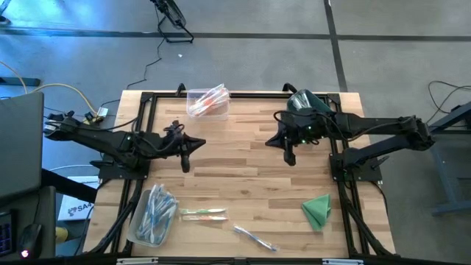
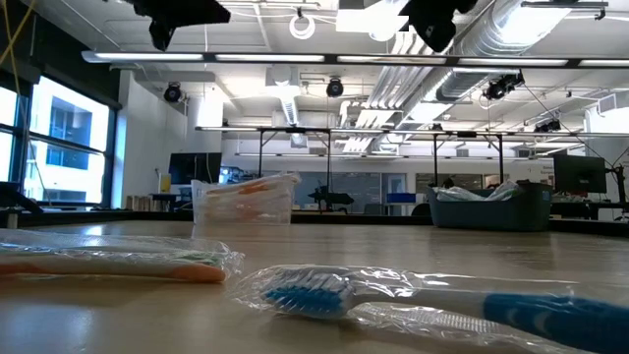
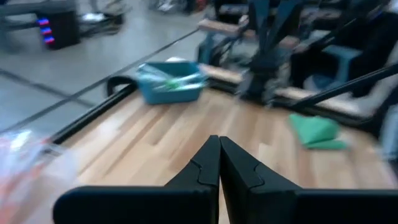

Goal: Pick & Place Toothbrushes
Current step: Put the blue toothbrush into the gray bin

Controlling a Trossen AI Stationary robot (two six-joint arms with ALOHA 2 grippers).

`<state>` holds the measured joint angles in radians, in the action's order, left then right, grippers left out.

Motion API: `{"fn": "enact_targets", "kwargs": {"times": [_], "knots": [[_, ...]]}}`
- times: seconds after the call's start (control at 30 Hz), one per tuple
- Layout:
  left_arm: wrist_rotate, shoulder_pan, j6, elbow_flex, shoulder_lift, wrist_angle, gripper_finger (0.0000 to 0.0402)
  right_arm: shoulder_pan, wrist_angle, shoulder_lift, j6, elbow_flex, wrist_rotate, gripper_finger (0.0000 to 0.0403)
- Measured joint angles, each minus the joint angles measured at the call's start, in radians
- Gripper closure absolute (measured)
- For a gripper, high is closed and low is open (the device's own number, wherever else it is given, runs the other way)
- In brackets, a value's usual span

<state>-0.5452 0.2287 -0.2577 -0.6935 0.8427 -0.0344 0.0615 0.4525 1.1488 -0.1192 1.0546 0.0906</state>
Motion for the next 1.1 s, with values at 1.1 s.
{"fn": "enact_targets", "kwargs": {"times": [1.1], "knots": [[0.139,0.000,-0.035,0.157,-0.166,0.137,0.0401,-0.546,-0.170,0.428,-0.718,0.000,0.032,0.0401]]}}
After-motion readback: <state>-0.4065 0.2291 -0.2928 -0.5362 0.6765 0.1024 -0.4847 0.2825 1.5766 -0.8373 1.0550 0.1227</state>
